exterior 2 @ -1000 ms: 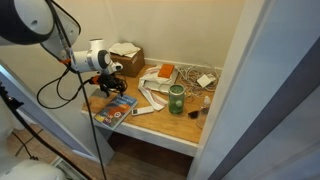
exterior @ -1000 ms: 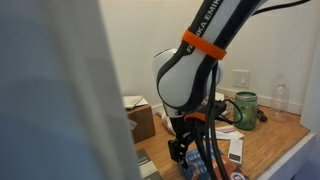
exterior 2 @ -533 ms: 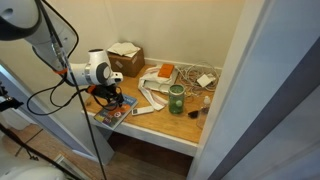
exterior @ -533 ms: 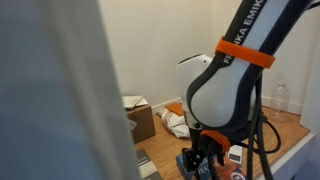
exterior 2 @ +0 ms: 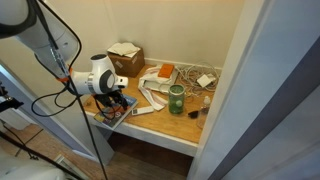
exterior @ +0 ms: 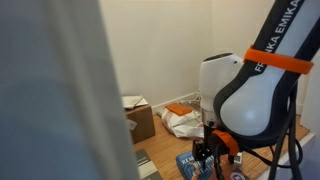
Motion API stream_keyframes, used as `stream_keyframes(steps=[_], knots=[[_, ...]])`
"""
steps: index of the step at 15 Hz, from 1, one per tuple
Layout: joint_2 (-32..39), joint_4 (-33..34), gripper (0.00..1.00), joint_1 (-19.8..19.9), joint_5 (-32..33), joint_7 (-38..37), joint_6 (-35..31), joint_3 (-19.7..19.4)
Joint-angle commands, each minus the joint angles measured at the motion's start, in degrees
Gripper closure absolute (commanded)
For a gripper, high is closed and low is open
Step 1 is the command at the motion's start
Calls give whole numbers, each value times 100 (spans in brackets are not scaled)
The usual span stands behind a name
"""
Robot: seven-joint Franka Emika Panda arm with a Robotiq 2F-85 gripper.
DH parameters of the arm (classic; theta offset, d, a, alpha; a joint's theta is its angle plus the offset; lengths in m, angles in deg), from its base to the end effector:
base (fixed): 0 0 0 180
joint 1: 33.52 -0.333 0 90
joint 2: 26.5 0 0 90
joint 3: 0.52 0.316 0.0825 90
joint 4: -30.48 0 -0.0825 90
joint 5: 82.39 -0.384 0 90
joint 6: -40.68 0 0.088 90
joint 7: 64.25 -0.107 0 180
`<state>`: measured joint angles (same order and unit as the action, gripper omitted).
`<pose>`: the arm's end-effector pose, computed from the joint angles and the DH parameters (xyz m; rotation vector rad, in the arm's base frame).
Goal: Move the blue book towards the edge
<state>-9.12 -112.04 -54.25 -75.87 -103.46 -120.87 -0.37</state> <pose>0.4402 0.1740 0.1731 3.1058 -0.3314 0.0677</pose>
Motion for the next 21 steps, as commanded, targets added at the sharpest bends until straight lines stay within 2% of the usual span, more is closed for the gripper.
stream_keyframes(steps=[1, 5, 15, 21], knots=[[-46, -15, 0, -108, 50, -178, -1, -74], [92, 279, 0, -155, 111, -76, 264, -37], [740, 806, 0, 22, -152, 809, 427, 239], [836, 878, 0, 315, -110, 2282, 10, 572]])
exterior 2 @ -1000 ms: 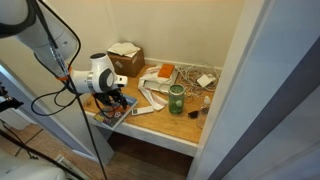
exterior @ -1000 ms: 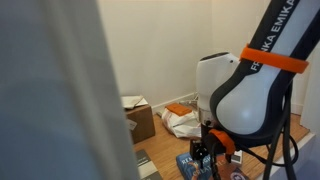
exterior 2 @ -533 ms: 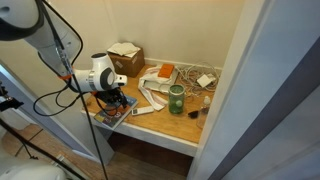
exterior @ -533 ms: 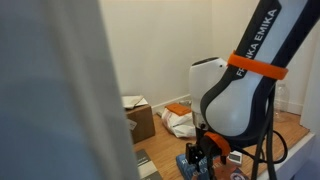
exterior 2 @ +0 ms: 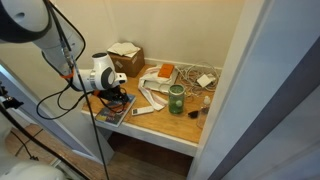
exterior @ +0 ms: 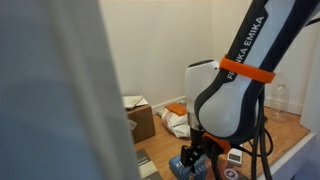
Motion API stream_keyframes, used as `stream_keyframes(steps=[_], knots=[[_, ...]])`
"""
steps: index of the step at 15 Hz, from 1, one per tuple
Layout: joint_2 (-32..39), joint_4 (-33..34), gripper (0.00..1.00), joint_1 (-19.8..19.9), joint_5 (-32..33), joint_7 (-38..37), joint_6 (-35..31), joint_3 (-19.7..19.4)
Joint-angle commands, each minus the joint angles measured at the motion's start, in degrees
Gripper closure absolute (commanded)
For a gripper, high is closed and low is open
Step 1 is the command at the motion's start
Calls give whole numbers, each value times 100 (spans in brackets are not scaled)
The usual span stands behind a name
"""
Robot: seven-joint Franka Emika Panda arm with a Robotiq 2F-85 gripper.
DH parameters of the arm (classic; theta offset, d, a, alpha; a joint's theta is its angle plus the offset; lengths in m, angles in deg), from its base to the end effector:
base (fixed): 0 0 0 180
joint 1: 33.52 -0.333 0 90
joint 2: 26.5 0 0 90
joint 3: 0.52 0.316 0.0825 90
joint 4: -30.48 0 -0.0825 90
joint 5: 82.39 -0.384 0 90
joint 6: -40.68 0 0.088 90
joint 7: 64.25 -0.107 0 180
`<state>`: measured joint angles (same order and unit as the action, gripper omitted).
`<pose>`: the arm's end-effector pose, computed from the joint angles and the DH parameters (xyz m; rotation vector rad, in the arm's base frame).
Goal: Move the blue book towards the edge
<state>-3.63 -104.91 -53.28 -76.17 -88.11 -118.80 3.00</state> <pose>0.4639 0.2067 0.1613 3.1335 0.1349 0.0429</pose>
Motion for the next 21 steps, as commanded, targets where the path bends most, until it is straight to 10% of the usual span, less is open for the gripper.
stream_keyframes(steps=[1, 9, 21], knots=[[305, 178, 0, 291, -105, 1002, -209, 312], [300, 131, 0, 1039, -228, 3013, -21, 1098], [175, -60, 0, 1410, -393, 4099, 415, 1597]])
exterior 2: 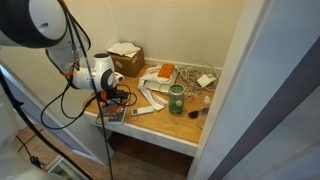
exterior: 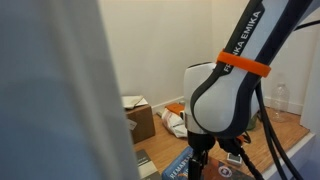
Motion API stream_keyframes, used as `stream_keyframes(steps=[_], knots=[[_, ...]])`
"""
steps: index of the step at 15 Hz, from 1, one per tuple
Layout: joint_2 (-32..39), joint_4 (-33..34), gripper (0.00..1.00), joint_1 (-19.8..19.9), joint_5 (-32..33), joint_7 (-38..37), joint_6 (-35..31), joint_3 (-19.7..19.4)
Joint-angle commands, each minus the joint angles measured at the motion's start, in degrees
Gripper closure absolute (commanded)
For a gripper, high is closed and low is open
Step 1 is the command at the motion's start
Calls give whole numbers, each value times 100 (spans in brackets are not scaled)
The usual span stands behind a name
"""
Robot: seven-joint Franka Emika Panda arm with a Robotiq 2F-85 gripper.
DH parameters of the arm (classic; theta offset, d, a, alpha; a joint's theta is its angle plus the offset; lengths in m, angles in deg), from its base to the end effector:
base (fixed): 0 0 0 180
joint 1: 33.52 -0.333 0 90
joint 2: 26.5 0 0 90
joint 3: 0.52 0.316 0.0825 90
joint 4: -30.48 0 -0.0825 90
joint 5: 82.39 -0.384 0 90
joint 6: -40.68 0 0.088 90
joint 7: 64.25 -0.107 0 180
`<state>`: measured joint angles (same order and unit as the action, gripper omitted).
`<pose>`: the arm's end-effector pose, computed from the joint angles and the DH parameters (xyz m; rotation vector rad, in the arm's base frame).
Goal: Move the blue book towards the edge
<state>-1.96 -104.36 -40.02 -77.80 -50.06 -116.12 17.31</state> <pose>0.4556 0.2196 0.1560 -2.8503 -1.0752 0.0445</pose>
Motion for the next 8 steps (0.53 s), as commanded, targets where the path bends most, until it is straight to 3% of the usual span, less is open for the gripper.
stream_keyframes(steps=[1, 8], knots=[[7, -113, 0, 70, -222, 322, 196, 171], [-85, -136, 0, -28, -65, 333, 461, 29]])
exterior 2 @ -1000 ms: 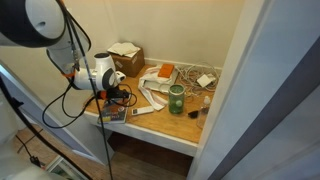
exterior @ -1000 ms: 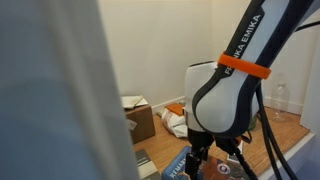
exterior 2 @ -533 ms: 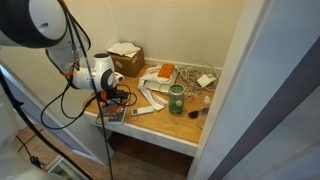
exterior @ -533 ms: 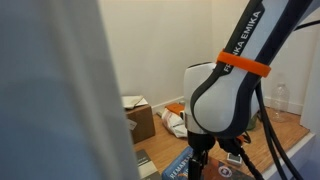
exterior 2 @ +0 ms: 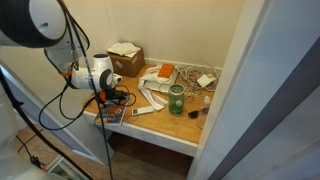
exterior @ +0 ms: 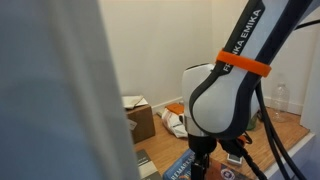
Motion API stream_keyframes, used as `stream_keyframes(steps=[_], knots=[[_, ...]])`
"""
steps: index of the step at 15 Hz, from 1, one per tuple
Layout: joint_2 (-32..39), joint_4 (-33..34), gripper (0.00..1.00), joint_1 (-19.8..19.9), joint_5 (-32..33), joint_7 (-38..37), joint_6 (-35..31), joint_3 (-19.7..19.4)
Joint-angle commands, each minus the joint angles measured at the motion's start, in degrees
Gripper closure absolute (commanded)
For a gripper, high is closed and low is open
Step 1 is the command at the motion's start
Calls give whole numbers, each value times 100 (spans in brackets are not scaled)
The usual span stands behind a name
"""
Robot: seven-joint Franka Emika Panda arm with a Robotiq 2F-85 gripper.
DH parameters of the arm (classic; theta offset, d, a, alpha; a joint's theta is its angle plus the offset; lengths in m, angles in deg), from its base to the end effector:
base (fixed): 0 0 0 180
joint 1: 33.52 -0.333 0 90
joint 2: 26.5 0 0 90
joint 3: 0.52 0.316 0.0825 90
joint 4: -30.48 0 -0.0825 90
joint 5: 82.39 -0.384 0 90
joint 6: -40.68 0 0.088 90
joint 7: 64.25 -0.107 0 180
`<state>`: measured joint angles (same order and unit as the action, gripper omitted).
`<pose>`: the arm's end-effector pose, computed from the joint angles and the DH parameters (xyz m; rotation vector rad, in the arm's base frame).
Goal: Move the blue book towards the edge
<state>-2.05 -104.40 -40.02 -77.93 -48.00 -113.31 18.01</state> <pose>0.4480 0.2233 0.1533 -2.8214 -1.1420 0.1140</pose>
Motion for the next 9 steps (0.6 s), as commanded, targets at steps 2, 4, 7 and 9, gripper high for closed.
stream_keyframes(steps=[2, 4, 7, 9], knots=[[-123, -141, 0, -44, -14, 124, 262, -75], [-160, -139, 0, -65, 24, 112, 365, -115], [-308, -91, 0, -118, 76, 60, 455, -171], [-590, -102, 0, -122, 38, 7, 441, -169]])
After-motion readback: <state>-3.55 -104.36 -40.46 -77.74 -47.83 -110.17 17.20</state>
